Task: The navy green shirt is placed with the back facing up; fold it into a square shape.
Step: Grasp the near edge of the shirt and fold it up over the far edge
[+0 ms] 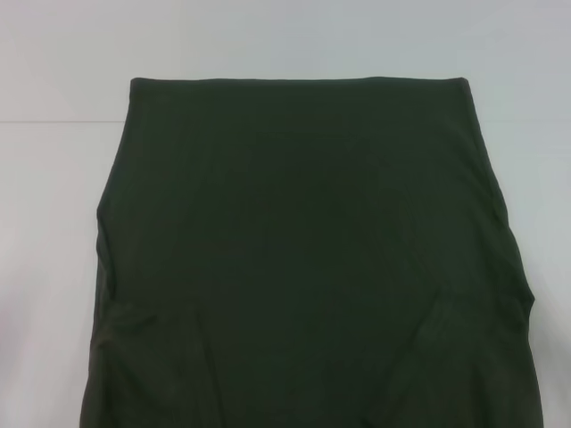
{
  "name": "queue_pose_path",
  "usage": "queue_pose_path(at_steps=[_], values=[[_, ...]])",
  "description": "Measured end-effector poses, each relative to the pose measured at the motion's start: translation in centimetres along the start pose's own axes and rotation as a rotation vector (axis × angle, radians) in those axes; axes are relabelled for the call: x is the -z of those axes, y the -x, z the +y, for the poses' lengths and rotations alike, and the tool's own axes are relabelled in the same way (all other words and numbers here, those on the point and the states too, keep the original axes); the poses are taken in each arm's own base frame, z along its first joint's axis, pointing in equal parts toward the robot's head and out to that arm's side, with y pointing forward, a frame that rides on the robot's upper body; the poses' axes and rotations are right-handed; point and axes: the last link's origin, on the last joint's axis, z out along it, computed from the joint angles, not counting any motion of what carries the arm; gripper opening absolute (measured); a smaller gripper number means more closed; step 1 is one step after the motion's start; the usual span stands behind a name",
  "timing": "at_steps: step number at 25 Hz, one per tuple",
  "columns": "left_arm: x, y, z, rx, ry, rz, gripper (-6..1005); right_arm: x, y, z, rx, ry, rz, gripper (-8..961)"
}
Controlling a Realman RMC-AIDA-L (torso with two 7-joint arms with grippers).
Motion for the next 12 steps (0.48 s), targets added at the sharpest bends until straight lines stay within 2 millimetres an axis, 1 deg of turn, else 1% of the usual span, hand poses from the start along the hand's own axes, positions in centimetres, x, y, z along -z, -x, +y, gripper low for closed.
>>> queue_pose_path(at_steps=[5, 9, 12], values=[[-0.1, -0.4, 0.2, -0.021, 0.026, 0.025, 39, -0.1, 0.3, 0.1, 0.007, 0.012, -0.012, 114], [0.4, -1.3, 0.5, -0.061, 0.060, 0.140, 39, 0.1, 0.7, 0.2, 0.015, 0.026, -0.096, 120], [1.2, -2.3, 0.5, -0.083, 0.086, 0.267, 39, 1.0, 0.9, 0.1, 0.008, 0.028, -0.207, 124]])
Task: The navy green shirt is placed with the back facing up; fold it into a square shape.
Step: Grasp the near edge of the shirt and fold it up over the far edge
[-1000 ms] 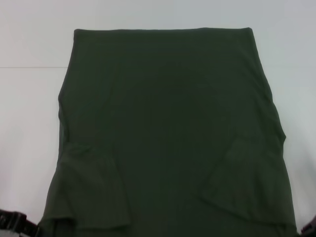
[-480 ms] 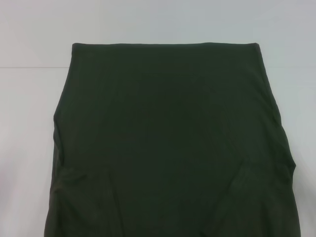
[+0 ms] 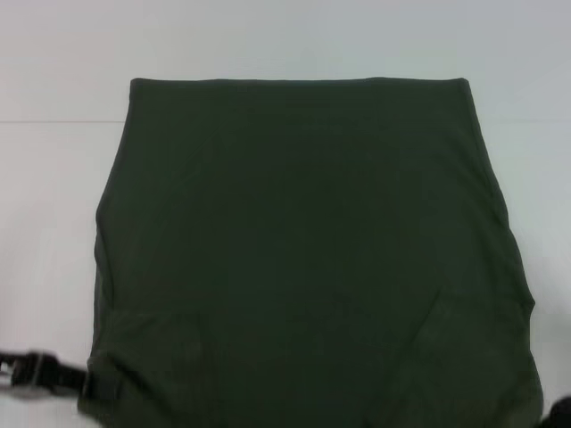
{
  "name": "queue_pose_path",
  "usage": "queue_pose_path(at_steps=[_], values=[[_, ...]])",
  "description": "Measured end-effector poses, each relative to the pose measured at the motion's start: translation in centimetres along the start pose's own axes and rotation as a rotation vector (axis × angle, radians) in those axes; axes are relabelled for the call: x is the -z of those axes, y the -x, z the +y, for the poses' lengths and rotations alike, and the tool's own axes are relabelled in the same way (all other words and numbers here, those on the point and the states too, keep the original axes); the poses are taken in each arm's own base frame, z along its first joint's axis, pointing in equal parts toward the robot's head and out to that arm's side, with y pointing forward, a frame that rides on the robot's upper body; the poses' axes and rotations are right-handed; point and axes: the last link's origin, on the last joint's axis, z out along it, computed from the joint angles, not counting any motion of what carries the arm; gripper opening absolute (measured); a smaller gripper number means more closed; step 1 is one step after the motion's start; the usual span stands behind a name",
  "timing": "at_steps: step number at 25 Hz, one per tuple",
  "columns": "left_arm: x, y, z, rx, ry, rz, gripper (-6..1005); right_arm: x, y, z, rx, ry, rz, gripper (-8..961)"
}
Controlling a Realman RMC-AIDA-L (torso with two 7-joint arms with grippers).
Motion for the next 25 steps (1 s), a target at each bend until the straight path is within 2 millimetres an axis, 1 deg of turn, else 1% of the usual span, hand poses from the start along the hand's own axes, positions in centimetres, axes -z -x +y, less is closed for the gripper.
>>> queue_pose_path(at_steps=[2, 3, 4, 5, 6, 9, 12, 16, 25], values=[[0.5, -0.7, 0.0, -0.008, 0.016, 0.095, 39, 0.9, 0.2, -0.3, -0.015, -0.017, -0.086, 127], [0.5, -0.7, 0.0, -0.008, 0.016, 0.095, 39, 1.4, 0.3, -0.4, -0.024, -0.026, -0.131, 128], [1.3, -1.5, 0.0, -0.010, 0.041, 0.225, 39, 2.4, 0.5, -0.9, -0.043, -0.050, -0.224, 130], [1.5, -1.6, 0.0, -0.009, 0.044, 0.245, 39, 2.9, 0.5, -1.1, -0.054, -0.063, -0.270, 131], [1.9, -1.9, -0.1, -0.004, 0.050, 0.299, 39, 2.9, 0.5, -1.1, -0.054, -0.063, -0.270, 133], [2.7, -2.4, -0.8, 0.015, 0.030, 0.411, 39, 4.1, 0.8, -2.0, -0.110, -0.107, -0.395, 137], [2.7, -2.8, -1.5, 0.036, 0.023, 0.505, 39, 5.0, 1.2, -3.1, -0.158, -0.163, -0.521, 141], [2.0, -3.3, -2.3, 0.044, 0.021, 0.597, 38, 5.2, 2.0, -4.2, -0.186, -0.199, -0.667, 147], [-0.7, -4.9, -3.5, 0.015, -0.014, 0.780, 38, 3.8, 4.1, -6.2, -0.237, -0.261, -0.878, 159]])
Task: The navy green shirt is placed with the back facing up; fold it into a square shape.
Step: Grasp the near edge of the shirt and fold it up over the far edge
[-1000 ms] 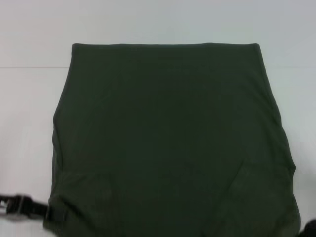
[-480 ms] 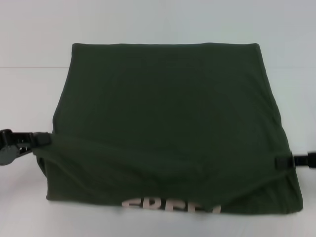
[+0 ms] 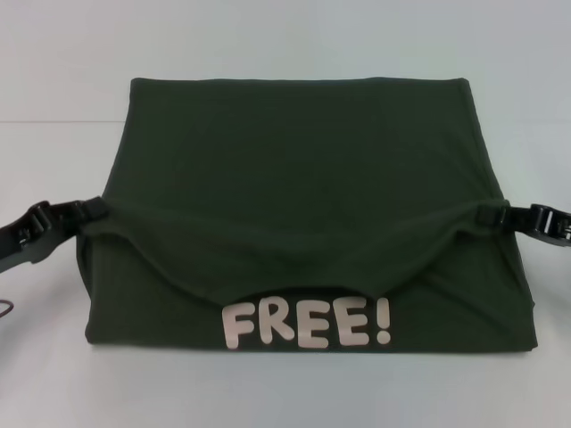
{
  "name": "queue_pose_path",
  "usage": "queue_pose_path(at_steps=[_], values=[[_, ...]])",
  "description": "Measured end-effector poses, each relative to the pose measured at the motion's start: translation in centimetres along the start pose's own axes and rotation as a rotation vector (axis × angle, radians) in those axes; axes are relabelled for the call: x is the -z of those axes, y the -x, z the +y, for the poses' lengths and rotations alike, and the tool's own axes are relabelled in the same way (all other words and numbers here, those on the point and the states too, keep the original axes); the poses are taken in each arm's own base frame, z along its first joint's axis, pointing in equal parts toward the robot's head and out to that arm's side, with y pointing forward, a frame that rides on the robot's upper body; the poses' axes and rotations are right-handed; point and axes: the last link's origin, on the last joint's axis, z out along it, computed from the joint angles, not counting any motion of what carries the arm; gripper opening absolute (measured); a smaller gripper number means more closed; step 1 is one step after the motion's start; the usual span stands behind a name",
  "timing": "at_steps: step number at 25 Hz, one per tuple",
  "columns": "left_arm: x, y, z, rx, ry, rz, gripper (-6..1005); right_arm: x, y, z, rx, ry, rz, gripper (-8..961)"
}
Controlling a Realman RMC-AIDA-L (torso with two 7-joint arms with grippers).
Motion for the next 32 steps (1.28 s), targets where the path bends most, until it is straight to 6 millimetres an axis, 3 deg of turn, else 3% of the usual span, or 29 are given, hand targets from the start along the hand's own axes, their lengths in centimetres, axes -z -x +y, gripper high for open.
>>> queue_pose_path(at_steps=[14, 21, 32], values=[[-2.6, 0.1, -1.1, -0.081, -0.069, 0.153, 38, -3.0, -0.6, -1.3, 0.053, -0.148, -0.093, 179], [-4.7, 0.0, -1.0, -0.157, -0.119, 0.158, 38, -3.7, -0.6, -1.8, 0.088, -0.209, -0.104, 189], [-6.0, 0.2, -1.3, -0.200, -0.170, 0.162, 39, -4.1, -0.9, -2.3, 0.089, -0.251, -0.100, 204]])
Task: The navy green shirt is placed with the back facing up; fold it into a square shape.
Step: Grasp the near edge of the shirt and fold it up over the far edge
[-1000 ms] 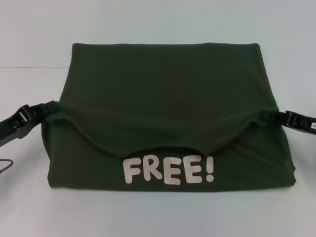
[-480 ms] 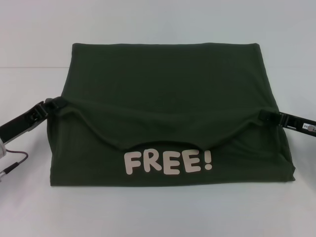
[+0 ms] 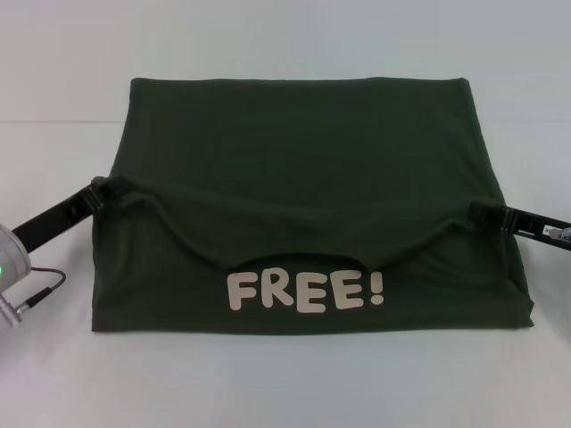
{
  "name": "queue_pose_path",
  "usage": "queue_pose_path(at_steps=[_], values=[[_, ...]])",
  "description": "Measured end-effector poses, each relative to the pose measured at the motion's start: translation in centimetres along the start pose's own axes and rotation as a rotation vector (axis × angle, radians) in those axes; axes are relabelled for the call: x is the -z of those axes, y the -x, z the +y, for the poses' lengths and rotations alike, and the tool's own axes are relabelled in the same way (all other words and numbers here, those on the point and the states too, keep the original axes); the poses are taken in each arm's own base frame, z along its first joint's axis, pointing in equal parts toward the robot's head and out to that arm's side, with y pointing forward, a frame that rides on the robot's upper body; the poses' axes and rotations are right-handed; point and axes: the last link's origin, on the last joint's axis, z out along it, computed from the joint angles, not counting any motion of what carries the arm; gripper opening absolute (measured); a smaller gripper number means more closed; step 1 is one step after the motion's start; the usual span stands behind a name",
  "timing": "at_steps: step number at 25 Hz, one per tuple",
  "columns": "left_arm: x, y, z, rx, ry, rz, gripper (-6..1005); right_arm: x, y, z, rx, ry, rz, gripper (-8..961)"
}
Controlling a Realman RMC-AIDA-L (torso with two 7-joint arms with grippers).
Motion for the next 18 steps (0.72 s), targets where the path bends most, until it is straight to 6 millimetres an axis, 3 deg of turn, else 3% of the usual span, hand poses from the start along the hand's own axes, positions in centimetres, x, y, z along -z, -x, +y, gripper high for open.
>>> queue_pose_path(at_steps=[5, 17, 18], values=[[-0.29, 0.58, 0.18, -0.025, -0.003, 0.002, 39, -0.10, -0.12, 0.02, 0.008, -0.003, 0.009, 211], [-0.19, 0.98, -0.24, -0.080, -0.038, 0.044, 266, 0.54, -0.78, -0.22, 0.036, 0.013, 0.036, 228], [-0.06, 1.05, -0.34, -0.077, -0.041, 0.044, 287, 0.78, -0.84, -0.29, 0.033, 0.020, 0.037, 270]])
